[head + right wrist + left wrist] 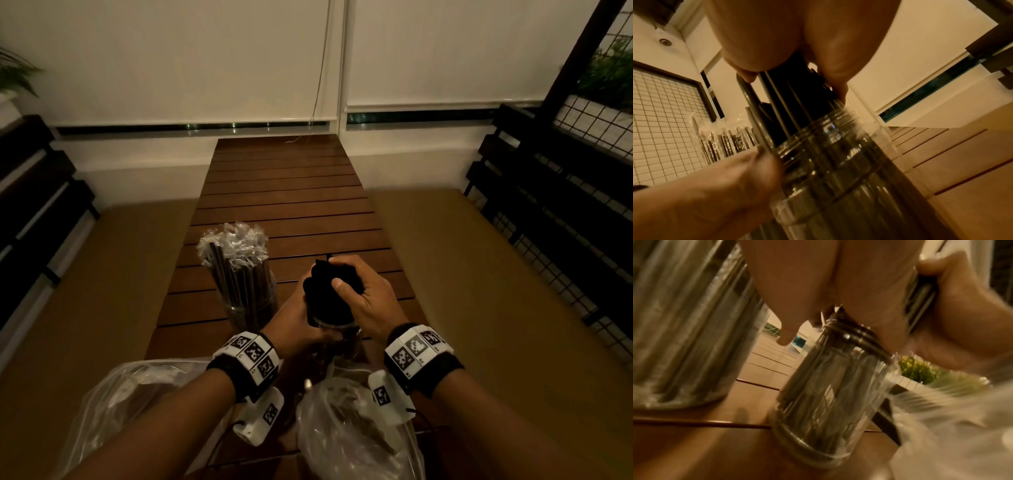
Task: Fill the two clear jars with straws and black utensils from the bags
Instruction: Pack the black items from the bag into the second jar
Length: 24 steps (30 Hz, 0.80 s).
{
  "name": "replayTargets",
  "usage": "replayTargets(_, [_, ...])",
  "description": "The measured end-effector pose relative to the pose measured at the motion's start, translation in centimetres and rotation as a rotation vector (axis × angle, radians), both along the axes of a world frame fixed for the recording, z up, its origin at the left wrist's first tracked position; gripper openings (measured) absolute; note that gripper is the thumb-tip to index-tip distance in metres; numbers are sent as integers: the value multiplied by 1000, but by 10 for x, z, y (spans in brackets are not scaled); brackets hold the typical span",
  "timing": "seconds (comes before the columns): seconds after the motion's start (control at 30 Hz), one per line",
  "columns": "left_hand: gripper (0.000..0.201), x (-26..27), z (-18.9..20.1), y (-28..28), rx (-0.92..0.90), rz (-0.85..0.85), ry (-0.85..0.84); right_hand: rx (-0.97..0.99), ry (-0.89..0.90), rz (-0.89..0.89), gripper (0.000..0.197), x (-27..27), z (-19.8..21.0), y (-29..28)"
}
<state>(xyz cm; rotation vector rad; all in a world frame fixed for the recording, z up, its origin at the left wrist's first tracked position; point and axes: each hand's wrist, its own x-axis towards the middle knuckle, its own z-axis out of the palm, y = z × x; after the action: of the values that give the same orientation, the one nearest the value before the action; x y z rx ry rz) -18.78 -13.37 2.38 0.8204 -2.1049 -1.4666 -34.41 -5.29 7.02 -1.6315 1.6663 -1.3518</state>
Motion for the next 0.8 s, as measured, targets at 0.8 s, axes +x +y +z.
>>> replayTargets(0.8, [96, -13, -8, -15, -215, 32, -24, 3, 408, -100, 60, 3, 31, -6])
